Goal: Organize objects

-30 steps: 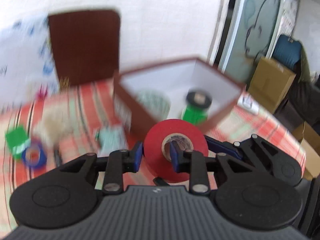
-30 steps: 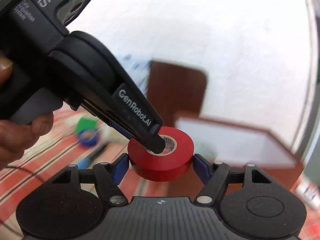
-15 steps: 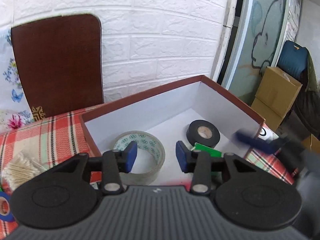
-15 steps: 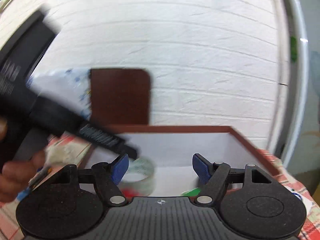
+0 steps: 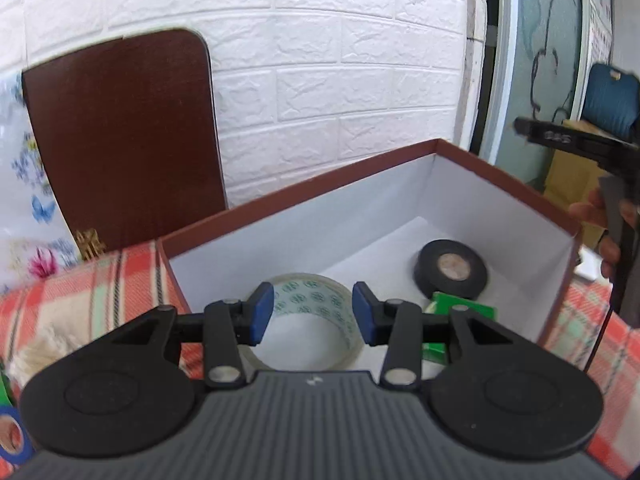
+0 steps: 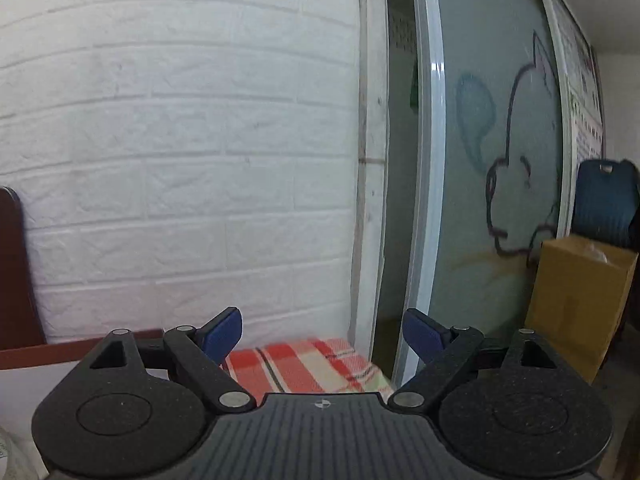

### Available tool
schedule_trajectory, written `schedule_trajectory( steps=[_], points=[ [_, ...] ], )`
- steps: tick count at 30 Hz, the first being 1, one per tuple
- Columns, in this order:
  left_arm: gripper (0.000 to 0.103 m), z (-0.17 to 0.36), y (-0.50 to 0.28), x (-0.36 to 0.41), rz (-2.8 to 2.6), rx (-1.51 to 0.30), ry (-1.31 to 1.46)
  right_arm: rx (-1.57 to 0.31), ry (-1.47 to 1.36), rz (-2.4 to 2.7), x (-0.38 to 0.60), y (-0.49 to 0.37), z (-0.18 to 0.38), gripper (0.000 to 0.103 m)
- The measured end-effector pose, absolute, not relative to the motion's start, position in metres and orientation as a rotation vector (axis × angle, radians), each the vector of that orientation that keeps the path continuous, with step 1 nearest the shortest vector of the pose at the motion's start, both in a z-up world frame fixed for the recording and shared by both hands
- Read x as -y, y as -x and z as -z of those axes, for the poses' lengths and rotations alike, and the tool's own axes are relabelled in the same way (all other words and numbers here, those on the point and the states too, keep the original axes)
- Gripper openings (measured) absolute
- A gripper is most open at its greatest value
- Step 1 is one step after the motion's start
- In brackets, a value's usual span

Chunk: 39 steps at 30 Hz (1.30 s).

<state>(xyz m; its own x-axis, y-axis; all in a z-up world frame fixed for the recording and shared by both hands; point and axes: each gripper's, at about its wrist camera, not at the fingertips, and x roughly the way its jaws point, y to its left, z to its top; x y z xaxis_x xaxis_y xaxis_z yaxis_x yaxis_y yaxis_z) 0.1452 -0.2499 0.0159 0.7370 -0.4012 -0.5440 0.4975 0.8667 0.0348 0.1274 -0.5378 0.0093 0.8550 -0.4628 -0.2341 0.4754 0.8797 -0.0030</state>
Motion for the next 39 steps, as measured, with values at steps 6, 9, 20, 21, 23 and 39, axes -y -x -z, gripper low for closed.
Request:
schedule_trajectory(
  steps=[6, 9, 20, 21, 23, 39],
  points=[
    [0.044, -0.015, -0.163, 0.242, 0.507, -0.518, -0.204, -0.274, -0.080, 0.479, 0.519, -0.092, 0.003, 0.082],
    [0.043, -0.015, -0.168, 0.241, 0.494, -0.459, -0.268, -0.263, -0.071, 0.494, 0.511, -0.073, 0.004, 0.084],
    [0.055, -0.040, -0.086, 0.190, 0.519, -0.442, -0.154, -0.042, 0.030, 0.532, 0.407, 0.049, -0.014, 0.091],
    [0.055, -0.039, -0.077, 0.183, 0.496, -0.467, -0.164, -0.057, 0.011, 0.465, 0.399, 0.057, -0.015, 0.091],
    [0.055, -0.037, -0.061, 0.169, 0.428, -0.514, -0.189, -0.085, -0.023, 0.359, 0.375, 0.070, -0.016, 0.091],
    [0.060, 0.003, -0.036, 0.003, -0.021, -0.679, -0.062, -0.450, 0.076, -0.304, 0.215, 0.054, 0.014, 0.081]
  ],
)
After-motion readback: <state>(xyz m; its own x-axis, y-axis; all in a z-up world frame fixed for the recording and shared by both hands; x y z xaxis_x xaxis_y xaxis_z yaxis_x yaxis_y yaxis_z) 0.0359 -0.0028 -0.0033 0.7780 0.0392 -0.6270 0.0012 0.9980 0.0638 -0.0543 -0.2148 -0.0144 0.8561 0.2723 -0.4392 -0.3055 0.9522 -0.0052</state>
